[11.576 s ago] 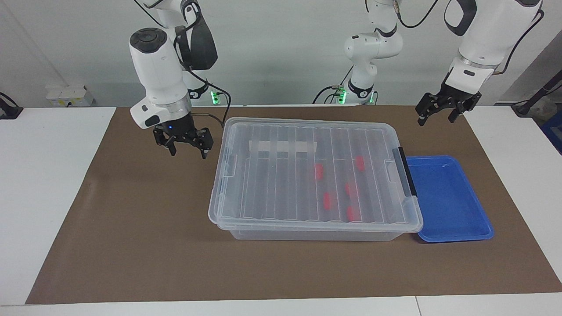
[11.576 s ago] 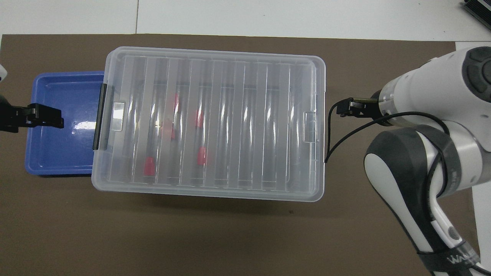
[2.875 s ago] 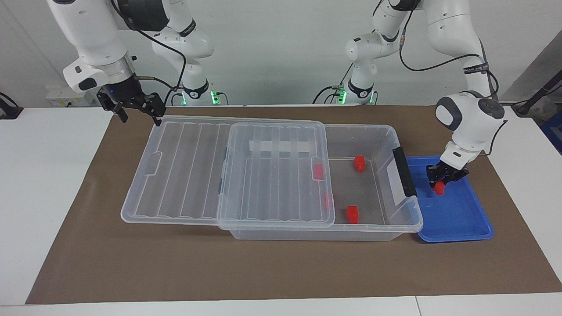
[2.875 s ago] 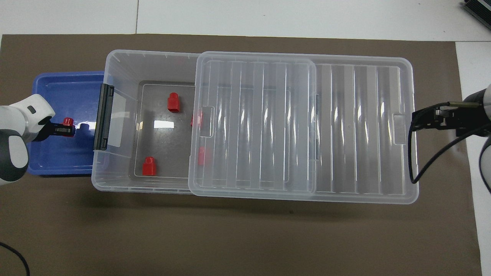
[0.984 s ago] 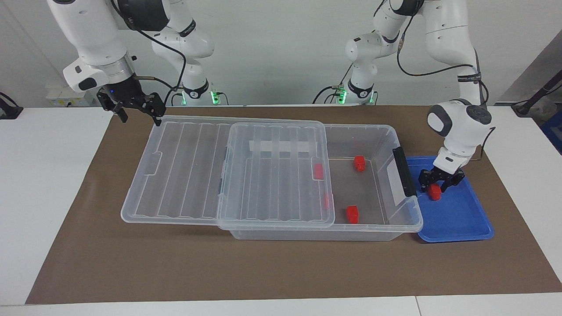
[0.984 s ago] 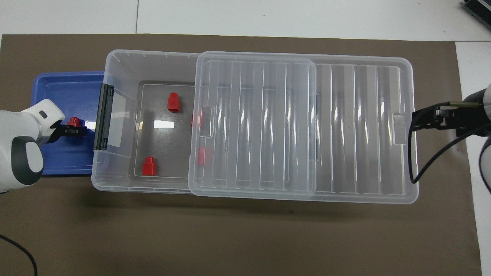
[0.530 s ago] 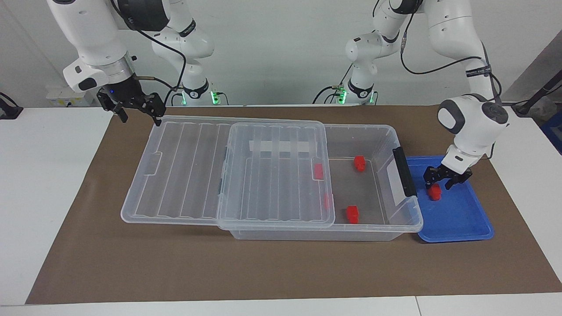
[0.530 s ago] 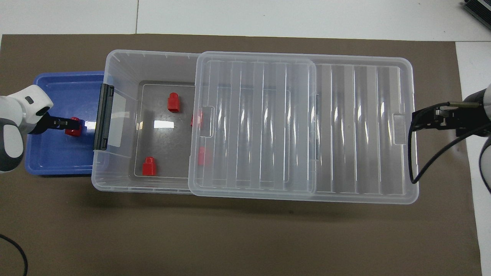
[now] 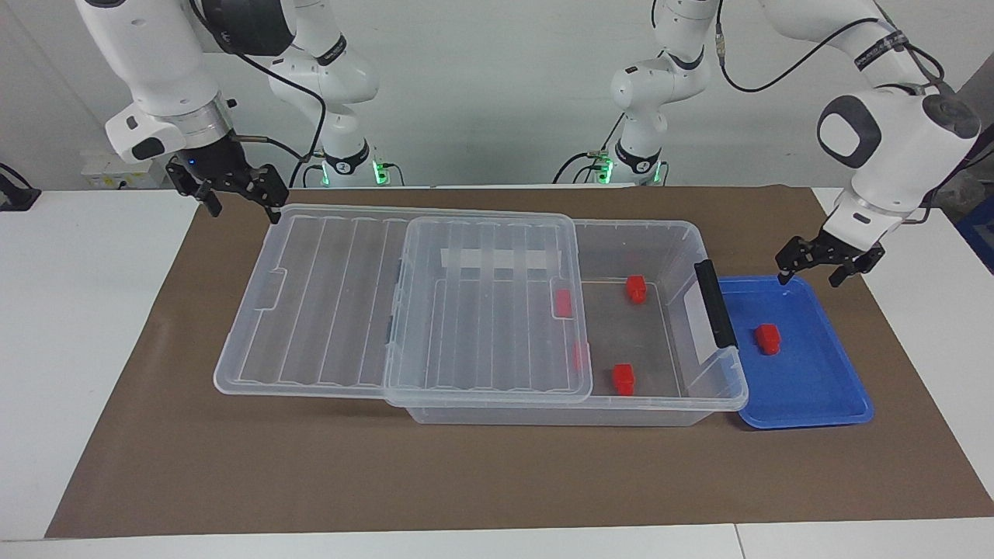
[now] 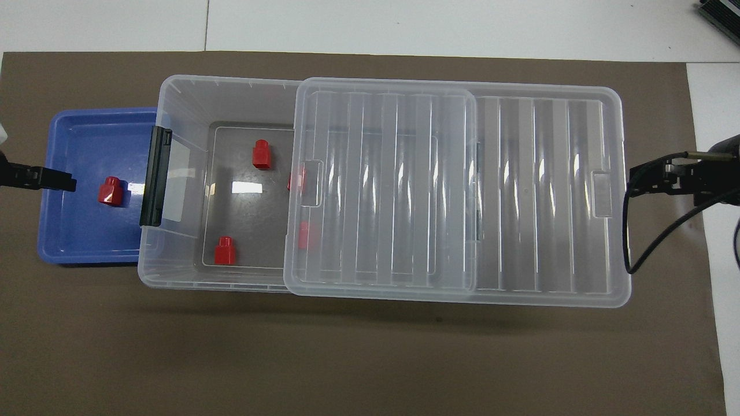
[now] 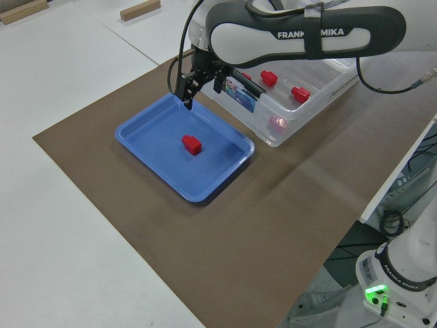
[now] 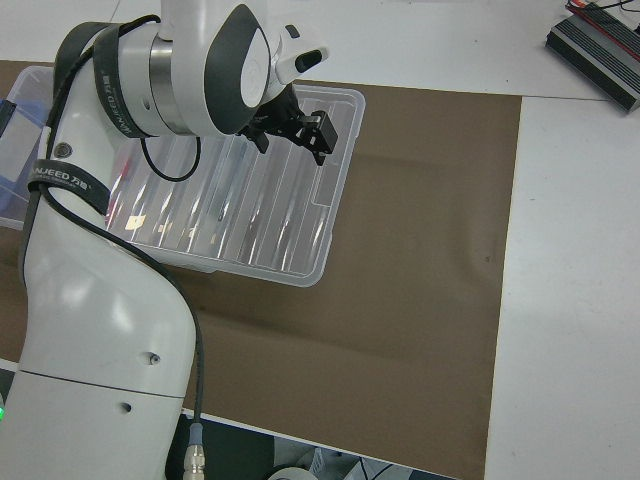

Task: Place red block in blue tray from box
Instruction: 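Withdraw the left gripper while the right gripper reaches the lid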

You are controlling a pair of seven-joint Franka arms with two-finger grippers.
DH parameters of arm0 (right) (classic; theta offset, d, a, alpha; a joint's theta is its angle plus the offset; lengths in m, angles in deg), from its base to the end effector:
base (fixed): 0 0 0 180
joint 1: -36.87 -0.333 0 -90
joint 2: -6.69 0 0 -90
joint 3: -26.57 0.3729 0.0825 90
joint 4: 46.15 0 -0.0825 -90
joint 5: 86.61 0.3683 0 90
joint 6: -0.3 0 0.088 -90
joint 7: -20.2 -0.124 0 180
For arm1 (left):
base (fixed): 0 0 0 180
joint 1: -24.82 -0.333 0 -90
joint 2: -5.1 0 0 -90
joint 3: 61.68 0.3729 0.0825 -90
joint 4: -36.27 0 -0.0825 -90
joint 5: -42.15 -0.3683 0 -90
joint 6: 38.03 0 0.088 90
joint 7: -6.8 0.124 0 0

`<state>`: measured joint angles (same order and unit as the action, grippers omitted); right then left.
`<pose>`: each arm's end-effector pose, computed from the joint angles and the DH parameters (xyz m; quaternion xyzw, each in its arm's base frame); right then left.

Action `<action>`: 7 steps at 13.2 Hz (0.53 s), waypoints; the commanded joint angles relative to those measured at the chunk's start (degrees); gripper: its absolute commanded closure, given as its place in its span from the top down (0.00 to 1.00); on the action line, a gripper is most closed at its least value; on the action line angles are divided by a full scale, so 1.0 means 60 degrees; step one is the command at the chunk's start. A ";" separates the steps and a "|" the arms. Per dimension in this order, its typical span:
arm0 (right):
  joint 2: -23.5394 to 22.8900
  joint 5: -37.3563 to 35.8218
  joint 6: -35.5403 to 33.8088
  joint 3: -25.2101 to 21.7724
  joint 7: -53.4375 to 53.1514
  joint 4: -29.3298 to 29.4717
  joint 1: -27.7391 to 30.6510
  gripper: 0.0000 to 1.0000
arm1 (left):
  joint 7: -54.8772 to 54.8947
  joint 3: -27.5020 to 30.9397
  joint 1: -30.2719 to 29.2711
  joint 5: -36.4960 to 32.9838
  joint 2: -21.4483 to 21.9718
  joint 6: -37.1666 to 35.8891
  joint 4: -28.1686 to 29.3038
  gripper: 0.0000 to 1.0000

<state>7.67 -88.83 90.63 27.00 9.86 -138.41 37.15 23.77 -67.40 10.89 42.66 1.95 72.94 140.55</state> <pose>0.5321 -0.0033 0.6562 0.9959 -0.0885 -0.0065 0.0201 0.5684 0.0825 0.5510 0.9967 -0.0747 0.0318 0.0000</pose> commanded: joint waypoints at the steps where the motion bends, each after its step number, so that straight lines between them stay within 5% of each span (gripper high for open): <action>1: 0.0261 -0.0042 0.0398 0.0015 0.0506 -0.0571 0.0421 0.03 | -0.0045 0.0002 0.0079 0.0018 0.0874 -0.0900 -0.0051 1.00; 4: 0.0905 -0.0041 0.2897 0.0000 0.0640 -0.2518 0.0729 0.00 | -0.0031 -0.0115 0.0181 0.0018 0.1607 -0.1691 -0.0051 1.00; 7: 0.0775 -0.0027 0.3984 -0.0014 0.0582 -0.3092 0.1023 0.00 | -0.0060 -0.0144 0.0780 0.0033 0.1814 -0.1797 0.0154 1.00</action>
<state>10.12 -88.83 110.20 26.76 12.50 -152.33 42.13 23.80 -68.69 12.77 42.66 12.01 62.36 140.24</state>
